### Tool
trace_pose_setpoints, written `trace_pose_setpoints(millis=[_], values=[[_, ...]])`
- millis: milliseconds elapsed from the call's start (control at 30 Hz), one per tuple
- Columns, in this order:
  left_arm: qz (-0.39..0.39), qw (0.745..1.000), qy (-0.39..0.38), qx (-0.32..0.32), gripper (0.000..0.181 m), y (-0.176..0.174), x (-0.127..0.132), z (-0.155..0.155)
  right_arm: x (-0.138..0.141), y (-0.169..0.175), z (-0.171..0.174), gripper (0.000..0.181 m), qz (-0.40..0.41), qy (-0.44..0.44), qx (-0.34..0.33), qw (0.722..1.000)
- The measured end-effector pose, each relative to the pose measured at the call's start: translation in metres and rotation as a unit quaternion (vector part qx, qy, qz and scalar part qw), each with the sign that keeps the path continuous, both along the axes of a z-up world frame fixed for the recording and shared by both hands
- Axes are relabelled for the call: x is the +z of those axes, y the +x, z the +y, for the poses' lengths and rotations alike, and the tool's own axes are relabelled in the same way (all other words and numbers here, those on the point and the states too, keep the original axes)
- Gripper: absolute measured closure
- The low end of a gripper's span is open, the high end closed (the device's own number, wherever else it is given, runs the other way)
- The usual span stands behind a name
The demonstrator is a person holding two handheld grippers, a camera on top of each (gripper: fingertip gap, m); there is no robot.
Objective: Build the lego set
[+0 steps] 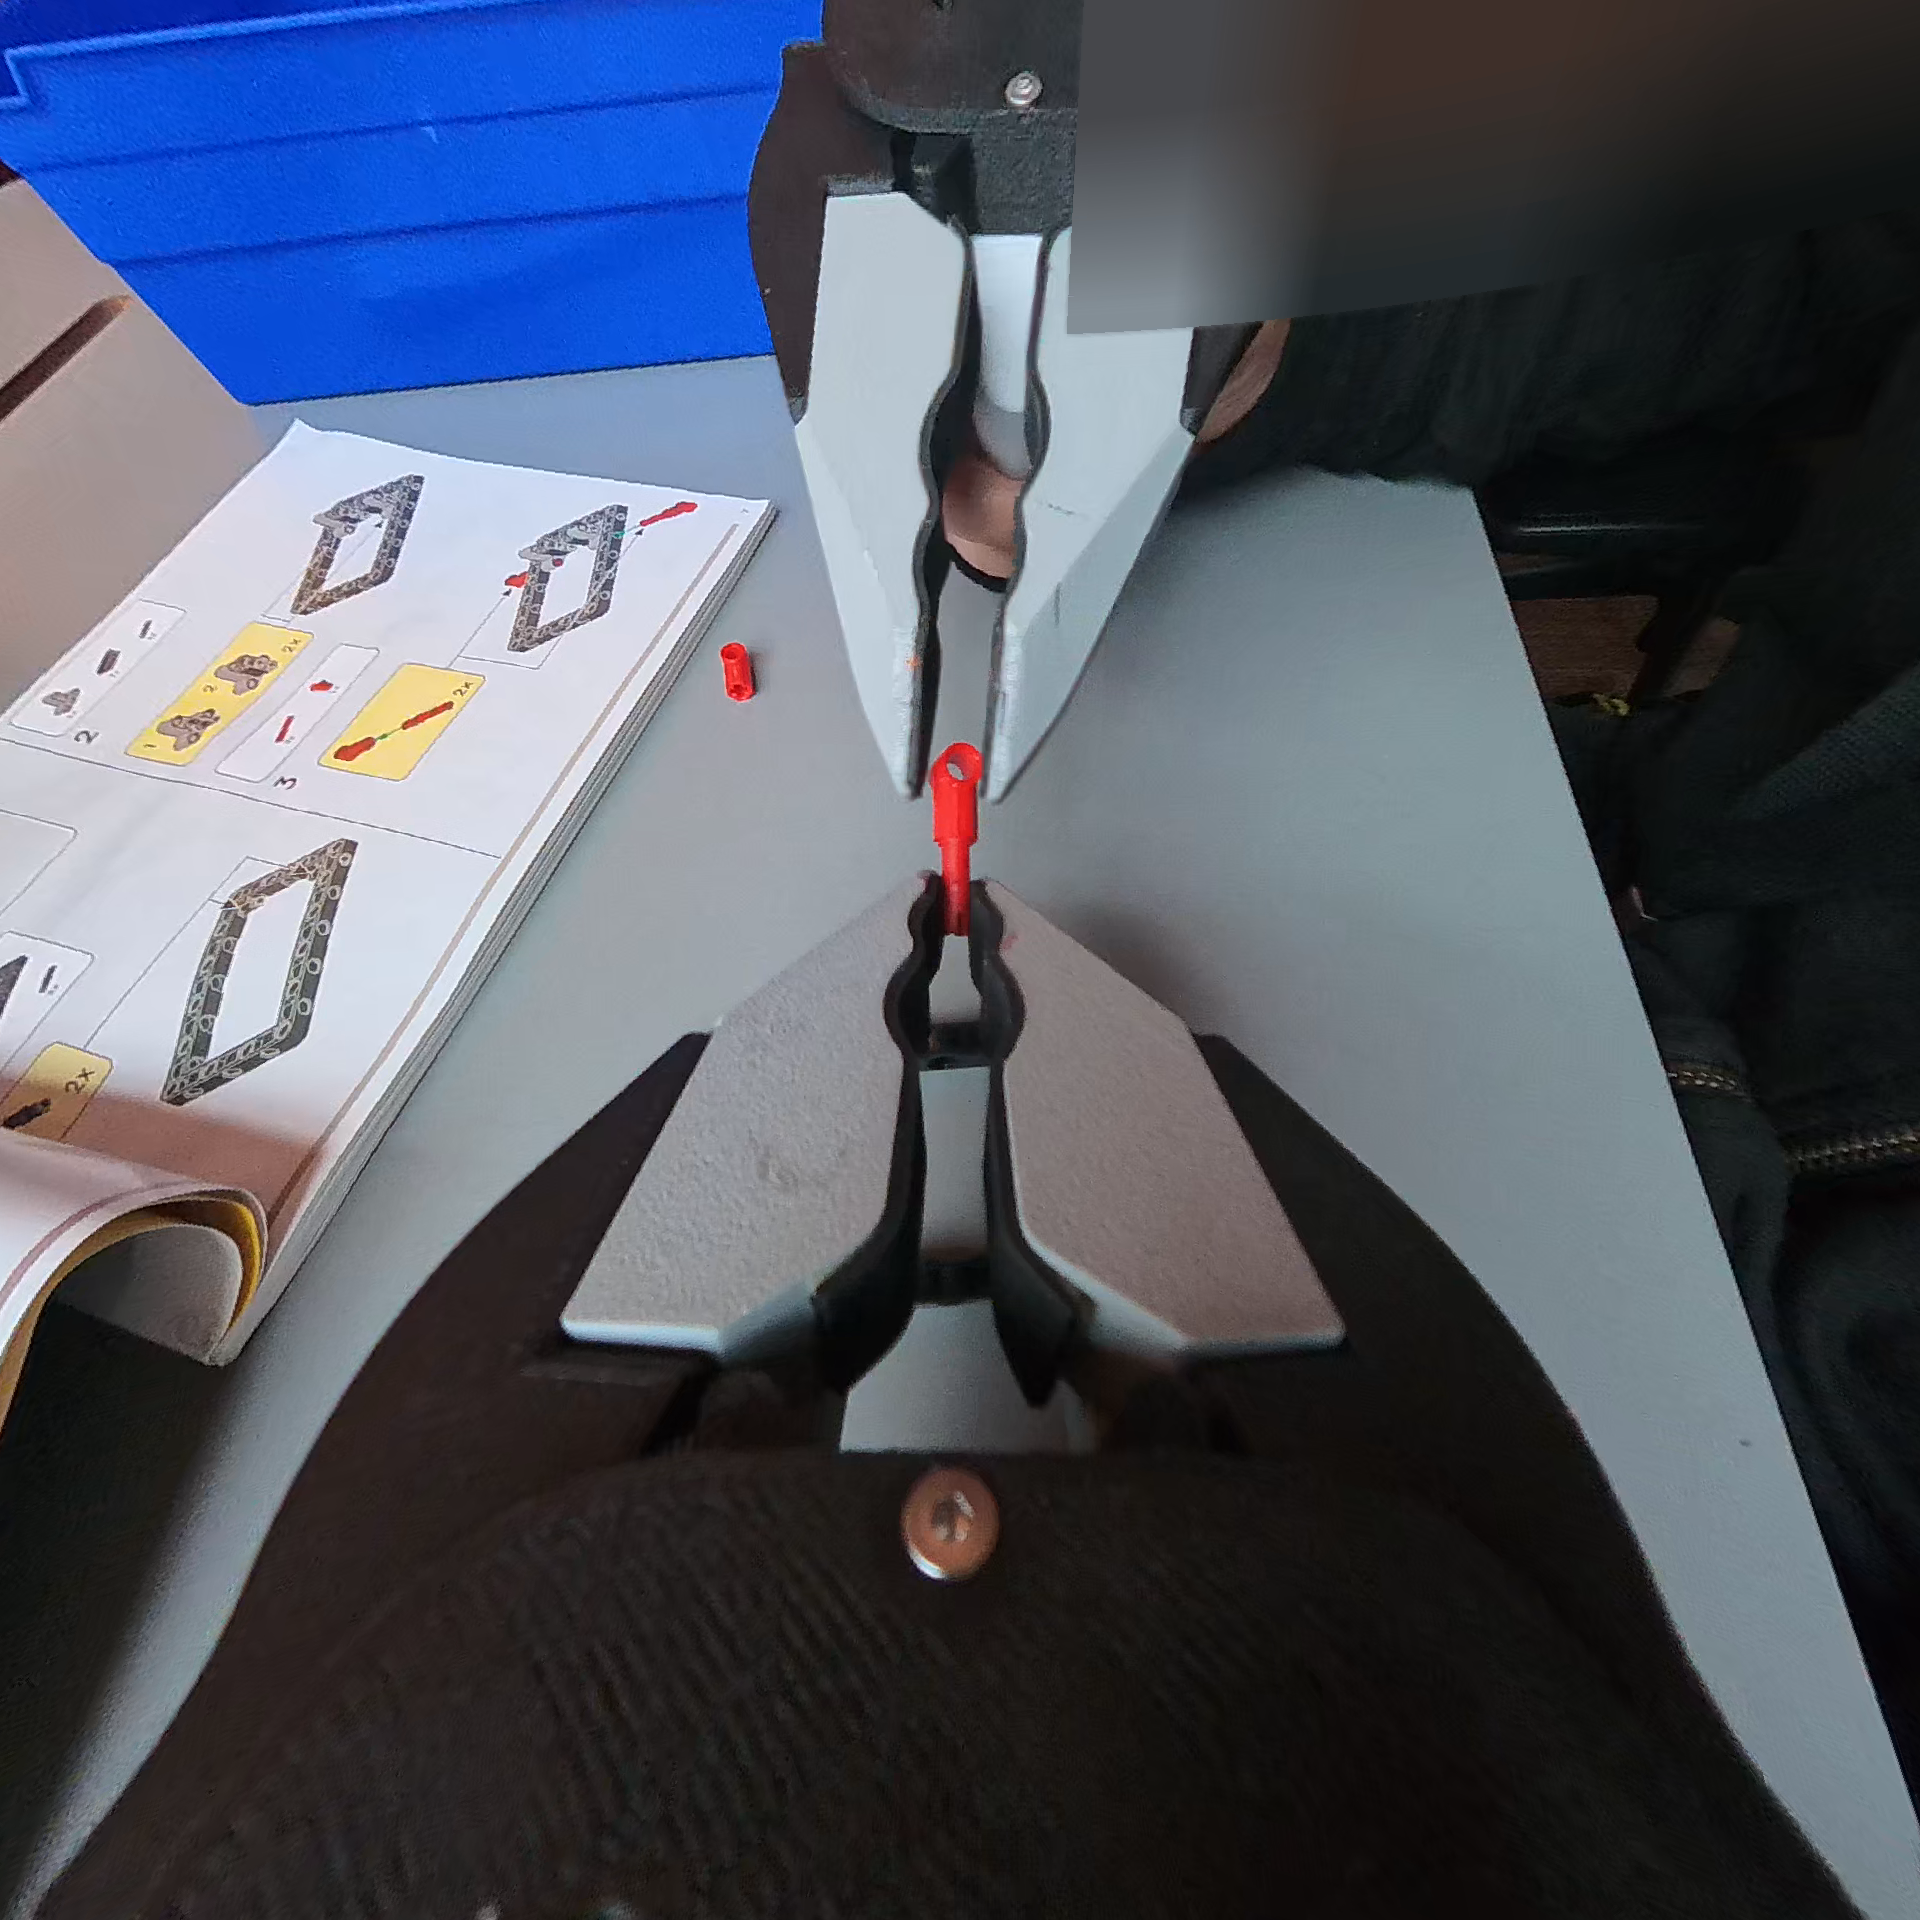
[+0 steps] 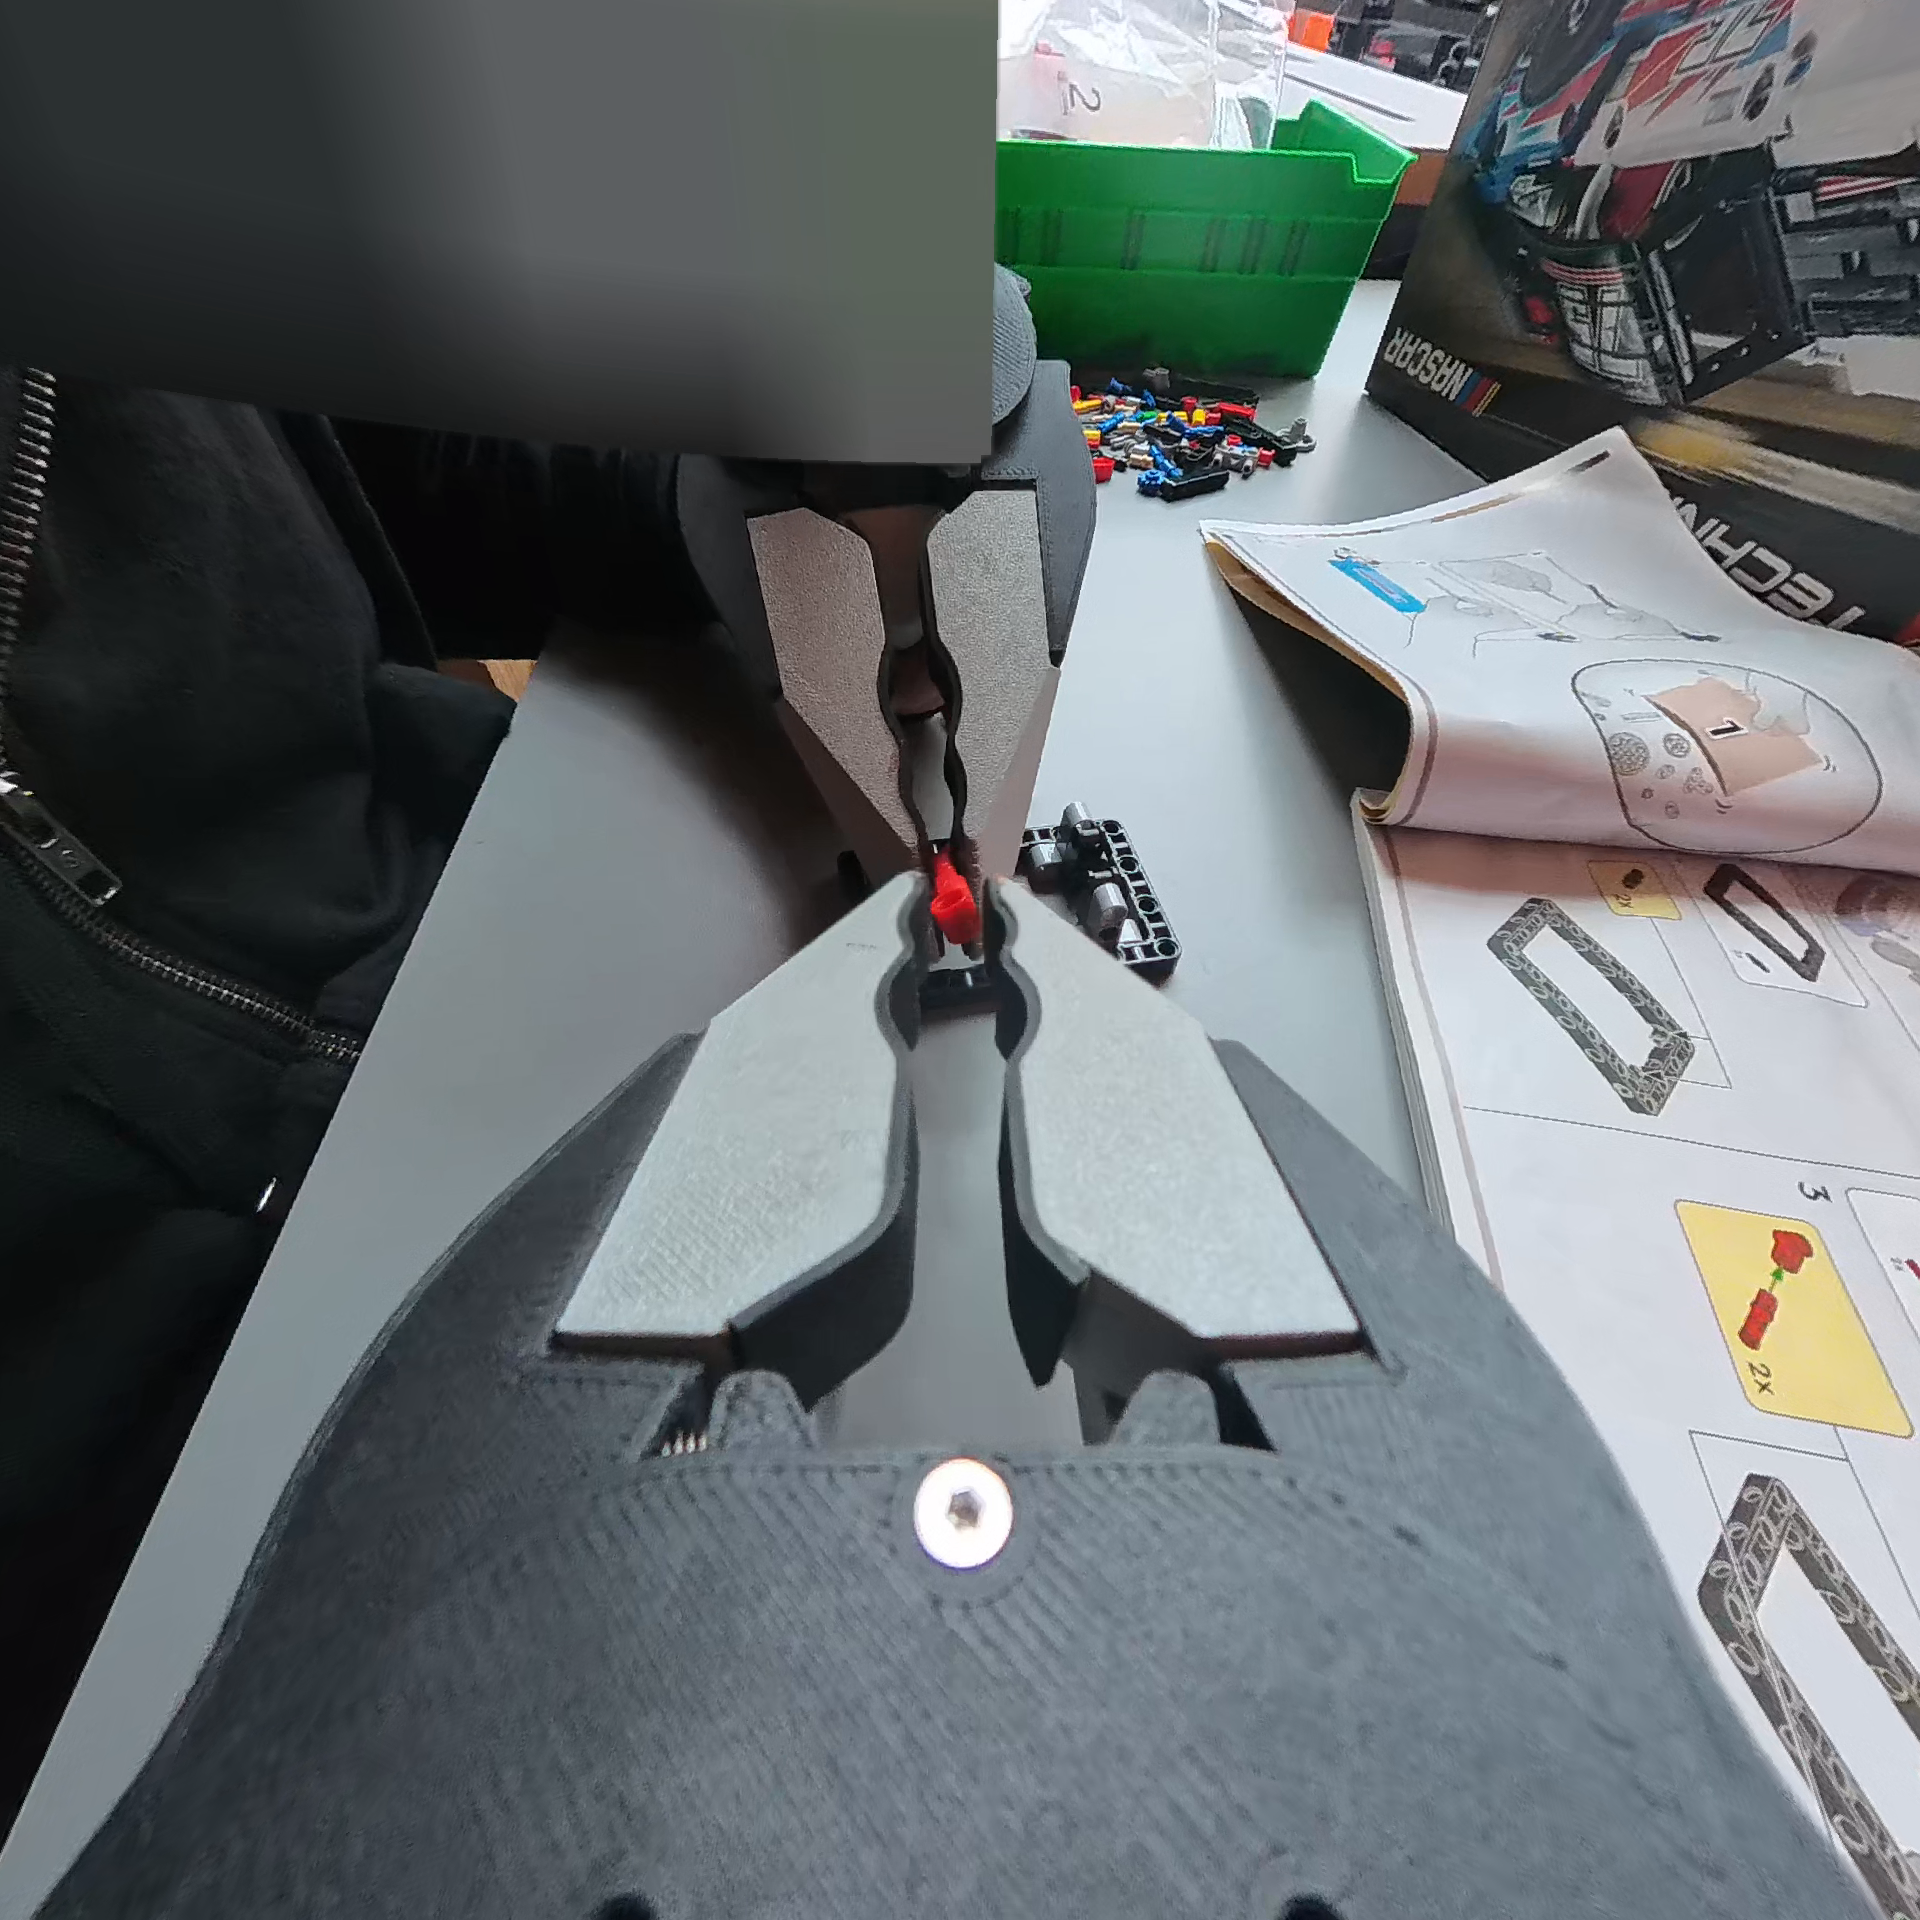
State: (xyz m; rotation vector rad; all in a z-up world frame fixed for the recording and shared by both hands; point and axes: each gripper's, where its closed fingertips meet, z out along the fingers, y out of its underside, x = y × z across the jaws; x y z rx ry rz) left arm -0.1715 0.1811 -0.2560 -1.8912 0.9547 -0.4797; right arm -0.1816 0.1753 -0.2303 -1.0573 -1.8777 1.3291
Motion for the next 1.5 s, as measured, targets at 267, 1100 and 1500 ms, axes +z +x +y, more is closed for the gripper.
trace_pose_setpoints(millis=[267, 1100, 1500], values=[[-0.003, 1.000, -0.008, 0.003, 0.180, -0.001, -0.001, 0.001, -0.002, -0.001, -0.002, 0.172, -0.005, 0.001, 0.003, 1.000], [0.066, 0.997, 0.027, 0.019, 0.179, -0.004, -0.008, 0.003, -0.019, -0.004, -0.001, 0.177, -0.057, 0.022, -0.013, 0.998], [0.059, 0.998, -0.004, -0.007, 0.179, 0.002, -0.009, -0.009, -0.020, 0.004, -0.010, 0.177, -0.039, 0.117, 0.004, 0.992]])
